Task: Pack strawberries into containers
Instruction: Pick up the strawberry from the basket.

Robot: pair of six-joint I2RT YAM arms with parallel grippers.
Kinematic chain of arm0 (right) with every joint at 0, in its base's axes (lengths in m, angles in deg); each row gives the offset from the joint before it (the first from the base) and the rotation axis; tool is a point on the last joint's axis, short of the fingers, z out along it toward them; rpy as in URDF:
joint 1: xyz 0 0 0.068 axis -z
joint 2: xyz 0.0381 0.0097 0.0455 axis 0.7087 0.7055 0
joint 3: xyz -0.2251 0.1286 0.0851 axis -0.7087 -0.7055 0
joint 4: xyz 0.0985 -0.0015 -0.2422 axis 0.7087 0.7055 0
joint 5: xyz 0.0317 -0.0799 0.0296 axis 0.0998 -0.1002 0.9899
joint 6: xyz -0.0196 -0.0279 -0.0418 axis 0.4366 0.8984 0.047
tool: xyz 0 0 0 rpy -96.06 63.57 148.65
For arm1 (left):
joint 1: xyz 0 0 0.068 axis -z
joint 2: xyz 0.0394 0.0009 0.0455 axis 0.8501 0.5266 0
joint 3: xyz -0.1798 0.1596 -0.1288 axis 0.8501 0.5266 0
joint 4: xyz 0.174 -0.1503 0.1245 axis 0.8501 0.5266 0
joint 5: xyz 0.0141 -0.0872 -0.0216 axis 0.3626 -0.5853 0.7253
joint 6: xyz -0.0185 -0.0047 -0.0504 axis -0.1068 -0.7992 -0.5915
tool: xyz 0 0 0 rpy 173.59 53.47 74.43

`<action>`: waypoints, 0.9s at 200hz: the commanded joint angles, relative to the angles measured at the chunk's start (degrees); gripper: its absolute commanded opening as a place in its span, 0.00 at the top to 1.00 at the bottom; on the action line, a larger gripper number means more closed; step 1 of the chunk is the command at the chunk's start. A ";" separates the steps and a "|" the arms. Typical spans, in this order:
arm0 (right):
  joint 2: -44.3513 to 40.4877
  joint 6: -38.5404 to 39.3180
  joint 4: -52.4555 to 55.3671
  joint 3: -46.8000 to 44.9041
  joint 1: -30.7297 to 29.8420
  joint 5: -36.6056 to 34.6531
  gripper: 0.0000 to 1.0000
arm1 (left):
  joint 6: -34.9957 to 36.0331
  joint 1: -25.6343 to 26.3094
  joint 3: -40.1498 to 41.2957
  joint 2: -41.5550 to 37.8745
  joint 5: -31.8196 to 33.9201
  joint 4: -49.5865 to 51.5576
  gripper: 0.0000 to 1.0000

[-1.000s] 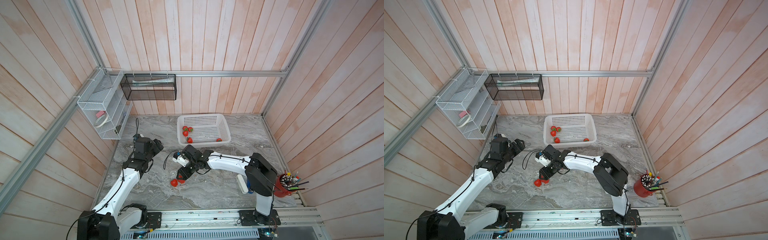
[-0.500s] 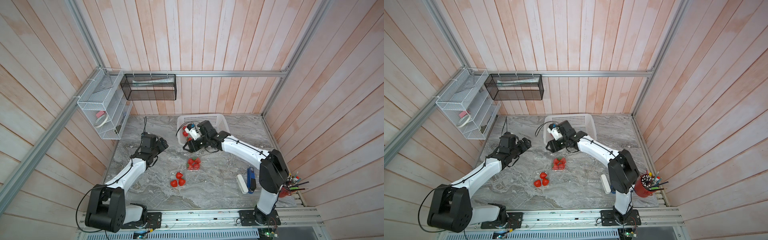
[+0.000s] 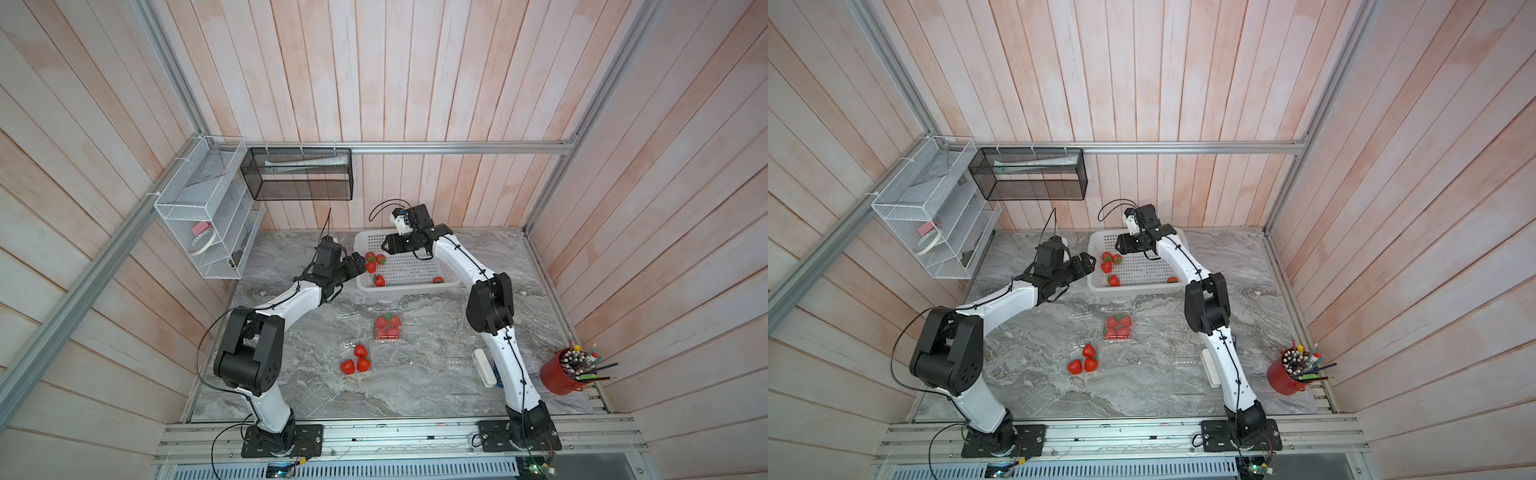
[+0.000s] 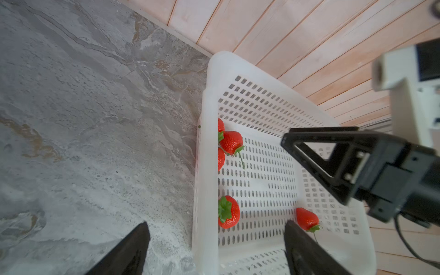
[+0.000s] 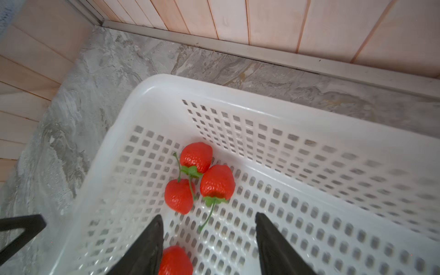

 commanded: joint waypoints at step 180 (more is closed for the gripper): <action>9.42 3.21 -7.38 1.09 -4.40 -13.90 0.42 | -0.32 5.46 -3.82 7.66 -5.32 -0.82 0.33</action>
